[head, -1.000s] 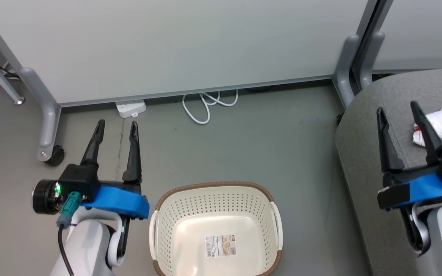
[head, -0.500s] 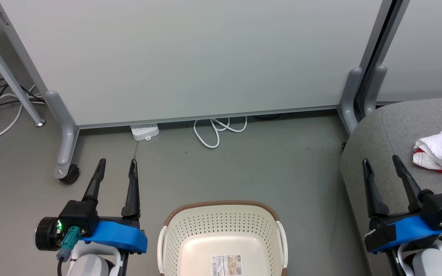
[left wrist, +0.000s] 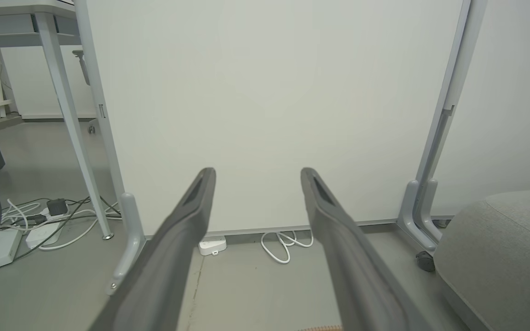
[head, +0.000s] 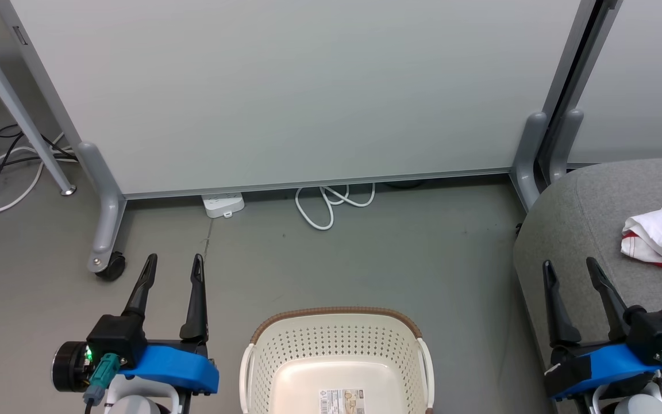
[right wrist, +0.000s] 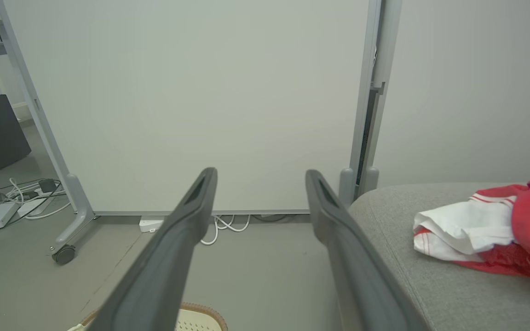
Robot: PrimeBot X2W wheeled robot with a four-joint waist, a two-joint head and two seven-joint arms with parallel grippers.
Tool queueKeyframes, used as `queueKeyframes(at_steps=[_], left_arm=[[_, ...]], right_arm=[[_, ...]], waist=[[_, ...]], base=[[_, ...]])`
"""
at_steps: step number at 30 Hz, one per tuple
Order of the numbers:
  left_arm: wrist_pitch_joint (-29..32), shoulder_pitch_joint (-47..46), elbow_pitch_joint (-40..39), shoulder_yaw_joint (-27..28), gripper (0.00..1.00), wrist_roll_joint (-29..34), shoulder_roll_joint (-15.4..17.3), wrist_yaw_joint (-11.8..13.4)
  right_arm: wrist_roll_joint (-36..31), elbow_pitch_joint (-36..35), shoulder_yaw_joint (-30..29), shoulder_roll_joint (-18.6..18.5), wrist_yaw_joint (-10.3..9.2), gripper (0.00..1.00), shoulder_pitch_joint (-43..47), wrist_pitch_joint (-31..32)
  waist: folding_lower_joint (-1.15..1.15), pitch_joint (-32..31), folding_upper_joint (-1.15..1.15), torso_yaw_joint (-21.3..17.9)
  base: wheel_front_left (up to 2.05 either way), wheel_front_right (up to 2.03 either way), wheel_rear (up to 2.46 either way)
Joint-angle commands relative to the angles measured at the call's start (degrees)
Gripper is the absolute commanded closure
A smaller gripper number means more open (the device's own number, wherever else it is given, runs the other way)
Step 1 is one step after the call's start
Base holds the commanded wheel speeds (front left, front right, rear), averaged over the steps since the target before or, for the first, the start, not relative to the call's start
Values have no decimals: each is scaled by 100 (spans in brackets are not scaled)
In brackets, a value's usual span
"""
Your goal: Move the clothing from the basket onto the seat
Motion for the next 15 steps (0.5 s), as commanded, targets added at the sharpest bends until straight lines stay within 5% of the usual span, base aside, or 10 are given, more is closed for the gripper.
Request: queueKeyframes(at_steps=[1, 6, 7, 15], left_arm=[[-14, 47, 21, 52, 0, 35, -6, -37], [-14, 49, 59, 108, 0, 121, -33, -50], [0, 20, 47, 102, 100, 88, -31, -43], [173, 184, 302, 189, 100, -288, -53, -47]], right_arm=[[39, 14, -13, 27, 1, 0, 56, -1], [34, 18, -5, 44, 1, 0, 55, -1], [2, 8, -1, 29, 0, 100, 10, 0], [385, 273, -55, 77, 0, 100, 42, 151]], waist=[[0, -5, 0, 1], [0, -13, 0, 3], [0, -14, 0, 3], [0, -14, 0, -7]], base=[[0, 0, 0], [0, 0, 0], [0, 0, 0], [0, 0, 0]])
